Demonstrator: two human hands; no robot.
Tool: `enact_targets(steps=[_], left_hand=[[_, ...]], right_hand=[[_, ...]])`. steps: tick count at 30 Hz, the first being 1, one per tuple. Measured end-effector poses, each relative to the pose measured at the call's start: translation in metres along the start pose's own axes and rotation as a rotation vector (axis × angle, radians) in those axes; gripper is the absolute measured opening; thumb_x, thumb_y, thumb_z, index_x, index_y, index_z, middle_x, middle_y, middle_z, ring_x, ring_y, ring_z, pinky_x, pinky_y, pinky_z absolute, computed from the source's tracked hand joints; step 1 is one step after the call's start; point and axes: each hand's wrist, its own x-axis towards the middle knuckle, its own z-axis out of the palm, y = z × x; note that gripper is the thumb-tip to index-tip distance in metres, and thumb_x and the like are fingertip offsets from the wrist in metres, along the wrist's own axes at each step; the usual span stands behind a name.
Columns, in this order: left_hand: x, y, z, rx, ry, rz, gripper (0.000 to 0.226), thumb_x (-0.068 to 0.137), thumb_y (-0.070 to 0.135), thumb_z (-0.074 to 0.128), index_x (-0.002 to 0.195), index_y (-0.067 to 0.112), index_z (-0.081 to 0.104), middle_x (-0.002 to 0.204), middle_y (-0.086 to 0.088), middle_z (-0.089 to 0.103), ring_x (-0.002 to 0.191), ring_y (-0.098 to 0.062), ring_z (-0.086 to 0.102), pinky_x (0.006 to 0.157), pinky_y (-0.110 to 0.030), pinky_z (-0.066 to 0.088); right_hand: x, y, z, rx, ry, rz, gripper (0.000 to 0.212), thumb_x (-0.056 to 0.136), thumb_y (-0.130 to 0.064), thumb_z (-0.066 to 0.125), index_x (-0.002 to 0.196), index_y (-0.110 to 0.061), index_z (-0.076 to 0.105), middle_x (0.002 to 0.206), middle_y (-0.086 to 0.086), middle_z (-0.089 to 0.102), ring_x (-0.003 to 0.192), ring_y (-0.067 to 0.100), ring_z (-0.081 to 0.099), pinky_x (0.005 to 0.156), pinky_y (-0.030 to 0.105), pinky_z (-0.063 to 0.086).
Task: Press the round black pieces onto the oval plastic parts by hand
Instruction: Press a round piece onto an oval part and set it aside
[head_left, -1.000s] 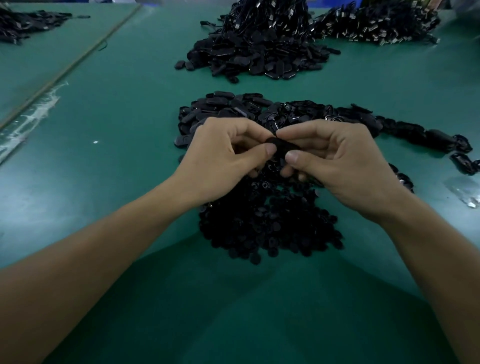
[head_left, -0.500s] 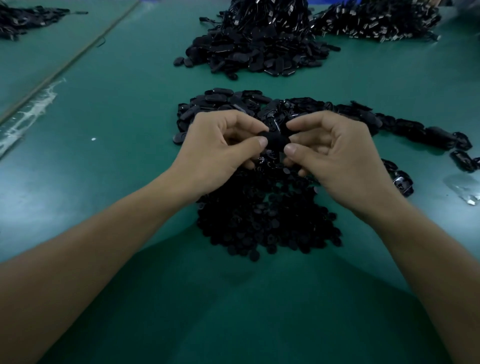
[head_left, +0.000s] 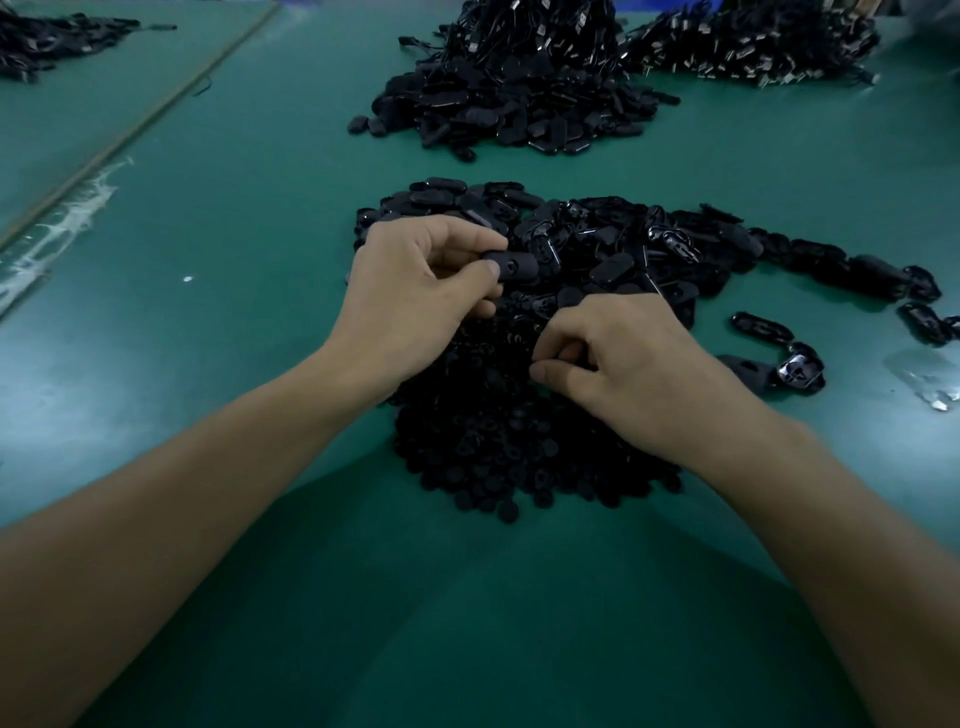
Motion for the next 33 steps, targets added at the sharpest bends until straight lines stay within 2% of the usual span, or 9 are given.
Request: enact_targets(steps=[4, 8, 12, 16, 18, 22, 27, 30, 33], left_hand=[[-0.0008, 0.0013, 0.0006, 0.006, 0.004, 0.004, 0.02, 0.09, 0.001, 0.068, 0.094, 0.019, 0.073, 0.071, 0.007, 0.073, 0.071, -0.009, 0.073, 0.065, -0.02, 0.057], [-0.0017, 0.0021, 0.0003, 0.014, 0.001, 0.015, 0.021, 0.089, 0.0, 0.069, 0.096, 0.019, 0.073, 0.075, 0.006, 0.073, 0.072, -0.011, 0.073, 0.066, -0.022, 0.058], [-0.0027, 0.0019, 0.0008, 0.026, -0.015, 0.013, 0.02, 0.088, 0.001, 0.071, 0.093, 0.02, 0.074, 0.076, 0.001, 0.074, 0.074, -0.017, 0.074, 0.07, -0.028, 0.061], [-0.0039, 0.0022, 0.0015, 0.033, -0.031, 0.016, 0.019, 0.088, 0.001, 0.072, 0.094, 0.019, 0.075, 0.077, 0.001, 0.073, 0.072, -0.014, 0.073, 0.069, -0.026, 0.06], [-0.0043, 0.0024, 0.0018, 0.029, -0.038, 0.011, 0.019, 0.088, 0.001, 0.072, 0.095, 0.018, 0.075, 0.078, -0.001, 0.074, 0.074, -0.016, 0.074, 0.07, -0.027, 0.061], [-0.0048, 0.0032, 0.0018, 0.017, -0.053, 0.009, 0.018, 0.088, 0.001, 0.072, 0.096, 0.017, 0.074, 0.078, 0.0, 0.074, 0.071, -0.013, 0.073, 0.069, -0.023, 0.059], [-0.0061, 0.0026, 0.0028, 0.005, -0.073, 0.012, 0.021, 0.088, 0.0, 0.072, 0.092, 0.021, 0.074, 0.074, 0.002, 0.074, 0.071, -0.014, 0.074, 0.066, -0.022, 0.058], [-0.0067, 0.0023, 0.0036, 0.01, -0.088, 0.017, 0.023, 0.088, 0.0, 0.072, 0.091, 0.023, 0.074, 0.072, 0.004, 0.074, 0.068, -0.014, 0.073, 0.066, -0.021, 0.058], [-0.0071, 0.0023, 0.0042, -0.001, -0.093, 0.016, 0.025, 0.088, -0.001, 0.071, 0.09, 0.023, 0.073, 0.071, 0.004, 0.074, 0.068, -0.014, 0.073, 0.065, -0.022, 0.058]], right_hand=[[-0.0016, -0.0011, 0.0013, 0.061, 0.018, -0.017, 0.006, 0.089, -0.029, 0.072, 0.084, -0.028, 0.068, 0.077, -0.015, 0.059, 0.073, 0.003, 0.057, 0.072, 0.034, 0.053], [-0.0027, -0.0023, 0.0001, 0.176, 0.102, -0.029, 0.008, 0.09, -0.021, 0.069, 0.085, -0.023, 0.064, 0.073, -0.013, 0.063, 0.071, 0.005, 0.06, 0.065, 0.022, 0.049], [-0.0038, -0.0035, -0.0006, 0.25, 0.125, -0.035, 0.01, 0.091, -0.011, 0.065, 0.091, -0.021, 0.062, 0.076, -0.01, 0.064, 0.073, 0.008, 0.061, 0.066, 0.023, 0.049], [-0.0026, -0.0022, -0.0022, 0.229, 0.172, -0.033, 0.016, 0.095, -0.013, 0.065, 0.109, -0.019, 0.072, 0.078, -0.026, 0.061, 0.079, -0.011, 0.061, 0.075, 0.005, 0.045], [-0.0028, -0.0016, -0.0039, 0.247, 0.193, -0.033, 0.014, 0.096, -0.014, 0.066, 0.106, -0.019, 0.074, 0.077, -0.026, 0.061, 0.078, -0.01, 0.063, 0.076, 0.007, 0.048], [-0.0041, -0.0027, -0.006, 0.302, 0.258, -0.045, 0.012, 0.096, -0.017, 0.066, 0.1, -0.026, 0.073, 0.076, -0.015, 0.068, 0.073, 0.006, 0.067, 0.07, 0.023, 0.054], [-0.0037, -0.0032, -0.0073, 0.369, 0.318, -0.014, 0.01, 0.091, -0.018, 0.073, 0.096, -0.026, 0.076, 0.076, -0.021, 0.068, 0.076, -0.005, 0.066, 0.069, 0.007, 0.048], [-0.0037, -0.0024, -0.0065, 0.391, 0.297, 0.002, 0.012, 0.089, -0.017, 0.076, 0.097, -0.026, 0.075, 0.079, -0.02, 0.069, 0.079, -0.006, 0.067, 0.072, 0.008, 0.05], [-0.0028, -0.0009, -0.0068, 0.44, 0.283, 0.031, 0.022, 0.086, -0.014, 0.078, 0.1, -0.029, 0.07, 0.083, -0.012, 0.07, 0.082, 0.001, 0.069, 0.077, 0.015, 0.055]])
